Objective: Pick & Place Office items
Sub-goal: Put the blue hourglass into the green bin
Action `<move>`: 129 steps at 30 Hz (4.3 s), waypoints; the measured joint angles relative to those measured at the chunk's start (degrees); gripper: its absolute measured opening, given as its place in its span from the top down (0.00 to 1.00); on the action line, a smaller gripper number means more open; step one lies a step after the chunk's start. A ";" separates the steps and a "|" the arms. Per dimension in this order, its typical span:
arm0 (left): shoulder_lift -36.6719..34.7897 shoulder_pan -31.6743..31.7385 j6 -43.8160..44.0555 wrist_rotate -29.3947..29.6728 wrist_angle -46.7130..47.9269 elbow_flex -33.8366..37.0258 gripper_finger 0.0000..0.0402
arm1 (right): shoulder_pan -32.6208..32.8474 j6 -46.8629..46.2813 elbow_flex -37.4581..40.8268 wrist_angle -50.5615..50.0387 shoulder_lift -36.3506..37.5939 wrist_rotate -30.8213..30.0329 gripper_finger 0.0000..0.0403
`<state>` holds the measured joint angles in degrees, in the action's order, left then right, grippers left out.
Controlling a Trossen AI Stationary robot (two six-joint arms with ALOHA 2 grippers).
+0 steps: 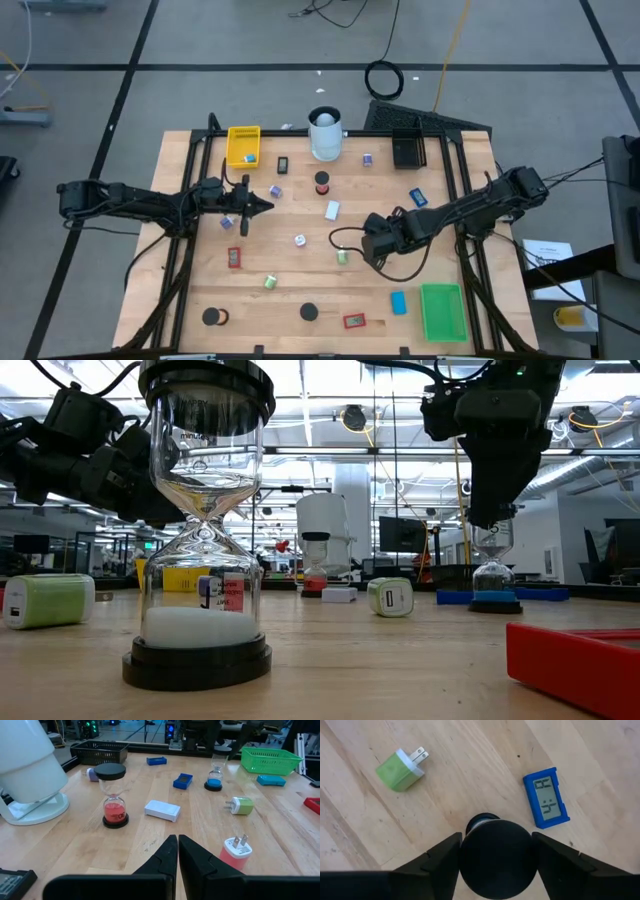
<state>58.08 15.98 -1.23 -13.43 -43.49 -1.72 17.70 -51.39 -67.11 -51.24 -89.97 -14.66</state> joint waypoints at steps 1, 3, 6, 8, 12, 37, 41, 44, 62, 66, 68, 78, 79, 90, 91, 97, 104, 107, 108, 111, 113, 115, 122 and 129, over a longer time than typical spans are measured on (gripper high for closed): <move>0.00 0.01 0.00 0.00 0.01 0.00 0.95 | 0.02 -0.19 0.00 0.00 0.00 0.03 0.44; 0.00 0.00 0.00 0.00 0.01 0.00 0.95 | 0.02 -0.70 0.00 0.02 0.00 0.61 0.43; 0.00 -0.01 0.00 0.00 0.01 0.00 0.95 | 0.02 -0.66 0.00 0.03 -0.23 1.50 0.37; 0.00 0.00 0.00 0.00 0.01 0.00 0.95 | 0.02 -0.55 0.00 0.05 -0.88 1.52 0.34; 0.00 0.01 0.00 0.00 0.00 0.00 0.95 | 0.02 0.42 0.02 0.30 -1.21 2.77 0.33; -0.02 0.01 -0.22 0.00 -0.02 -0.02 0.95 | 9.99 -16.17 -1.52 -6.59 9.14 17.86 0.49; -0.01 0.01 -0.22 0.00 -0.04 -0.02 0.95 | 15.21 -23.66 -6.65 -12.75 9.19 16.88 0.49; -0.02 0.00 -0.22 0.01 -0.04 -0.02 0.95 | 18.45 -28.62 -9.92 -15.03 9.20 14.75 0.49; -0.02 0.01 -0.39 0.02 -0.04 -0.02 0.95 | 37.58 -60.33 -11.93 -18.91 3.30 17.98 0.49; -0.02 0.00 -0.42 0.02 -0.04 -0.02 0.95 | 39.85 -63.71 -11.93 -18.75 1.29 17.83 0.49; -0.02 0.01 -0.43 0.02 -0.04 -0.02 0.95 | 40.57 -64.48 -11.93 -18.84 -0.15 17.77 0.49; -0.02 0.00 -1.29 0.02 -0.04 -0.02 0.95 | 42.16 -64.03 -11.91 -16.05 -5.82 17.57 0.47; -0.02 0.01 -1.31 0.02 -0.04 -0.02 0.95 | 42.16 -63.84 -11.91 -16.27 -6.04 17.55 0.47; -0.02 -0.01 -1.75 0.02 -0.04 -0.02 0.95 | 42.16 -63.81 -11.91 -14.14 -6.34 17.45 0.44; -0.02 0.01 -1.75 0.02 -0.04 -0.02 0.95 | 42.16 -63.63 -11.91 -14.14 -6.34 17.44 0.44; -0.02 0.01 -1.73 0.02 -0.04 -0.02 0.95 | 42.16 -63.45 -11.91 -13.05 -6.45 17.48 0.46; -0.02 0.00 -1.66 0.02 -0.04 -0.02 0.95 | 42.16 -62.92 -11.91 -12.82 -6.45 17.70 0.42; -0.02 0.01 -1.63 0.02 -0.04 -0.02 0.95 | 42.16 -62.85 -11.91 -12.60 -6.45 17.88 0.46; -0.02 0.01 -1.62 0.02 -0.04 -0.02 0.95 | 42.16 -62.87 -11.91 -12.59 -6.45 17.92 0.47; -0.02 0.01 -1.51 0.02 -0.04 -0.02 0.95 | 42.16 -62.83 -11.91 -12.44 -6.45 17.96 0.48; -0.02 0.00 -1.51 0.02 -0.04 -0.02 0.95 | 42.14 -63.02 -11.91 -12.32 -6.45 18.73 0.47; -0.02 -0.01 -1.51 0.02 -0.04 -0.02 0.95 | 42.13 -63.78 -11.91 -12.39 -6.45 20.35 0.44; -0.02 0.01 -1.49 0.02 -0.04 -0.02 0.95 | 41.99 -64.25 -11.89 -12.44 -6.45 21.88 0.48; -0.02 0.01 -1.27 0.01 -0.03 -0.02 0.95 | 41.48 -63.19 -11.89 -12.26 -6.45 20.68 0.43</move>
<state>58.06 15.99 -2.50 -13.42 -43.52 -1.74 59.18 -114.58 -79.00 -63.50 -96.42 6.02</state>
